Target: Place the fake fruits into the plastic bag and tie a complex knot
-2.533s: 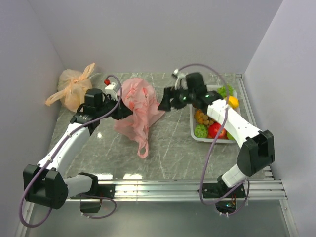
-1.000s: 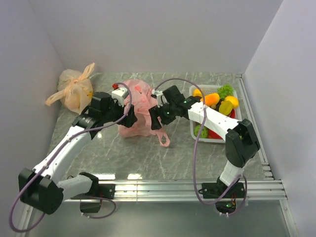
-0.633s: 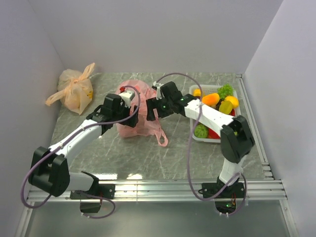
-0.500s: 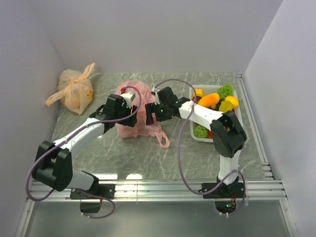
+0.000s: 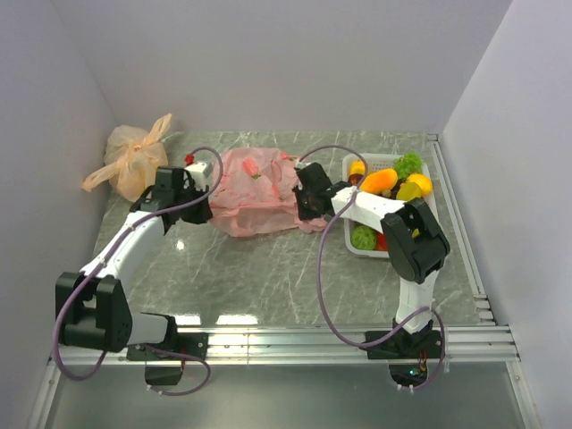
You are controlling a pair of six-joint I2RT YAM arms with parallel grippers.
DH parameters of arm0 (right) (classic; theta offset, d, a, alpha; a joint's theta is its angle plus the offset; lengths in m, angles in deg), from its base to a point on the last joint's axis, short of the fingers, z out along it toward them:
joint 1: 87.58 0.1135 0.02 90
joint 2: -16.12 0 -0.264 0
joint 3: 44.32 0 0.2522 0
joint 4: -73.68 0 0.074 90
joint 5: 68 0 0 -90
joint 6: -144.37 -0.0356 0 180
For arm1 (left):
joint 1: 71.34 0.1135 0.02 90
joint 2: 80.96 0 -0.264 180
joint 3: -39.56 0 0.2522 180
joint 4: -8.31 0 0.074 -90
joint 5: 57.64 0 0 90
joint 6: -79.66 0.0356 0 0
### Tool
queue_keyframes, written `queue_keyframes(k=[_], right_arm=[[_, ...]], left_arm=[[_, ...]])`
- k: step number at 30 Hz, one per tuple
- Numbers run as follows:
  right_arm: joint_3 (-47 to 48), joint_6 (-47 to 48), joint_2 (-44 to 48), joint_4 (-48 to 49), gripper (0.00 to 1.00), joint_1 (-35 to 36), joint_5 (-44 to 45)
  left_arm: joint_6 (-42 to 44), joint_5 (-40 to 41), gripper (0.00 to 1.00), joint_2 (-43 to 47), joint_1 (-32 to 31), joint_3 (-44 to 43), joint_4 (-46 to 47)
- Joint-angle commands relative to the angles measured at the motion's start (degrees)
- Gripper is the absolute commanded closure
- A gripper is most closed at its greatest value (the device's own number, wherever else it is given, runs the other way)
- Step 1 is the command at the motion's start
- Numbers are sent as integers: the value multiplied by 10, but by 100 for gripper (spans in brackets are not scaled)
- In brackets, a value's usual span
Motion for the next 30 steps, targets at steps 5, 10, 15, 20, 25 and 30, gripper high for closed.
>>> queue_keyframes(k=[5,10,15,20,25,30], right_arm=[[3,74,67,-48,100,-60,-44],[21,99,85,-68,100,-58,-208],[74,135,78,-114,100,-44,-295],[129,142,58,-160,100,-44,-358],[158,178,47,-201,100,-38,-420],[232,293,13,-349,100,-37,-502]], left_arm=[[221,-14,100,74,58,-34,-123],[312,-181,86,92,55,-68,-190],[341,-196,34,130,7,-111,-148],[343,-90,24,113,-114,-132,-125],[370,6,4,88,-178,-68,-55],[367,153,10,26,-182,-47,51]])
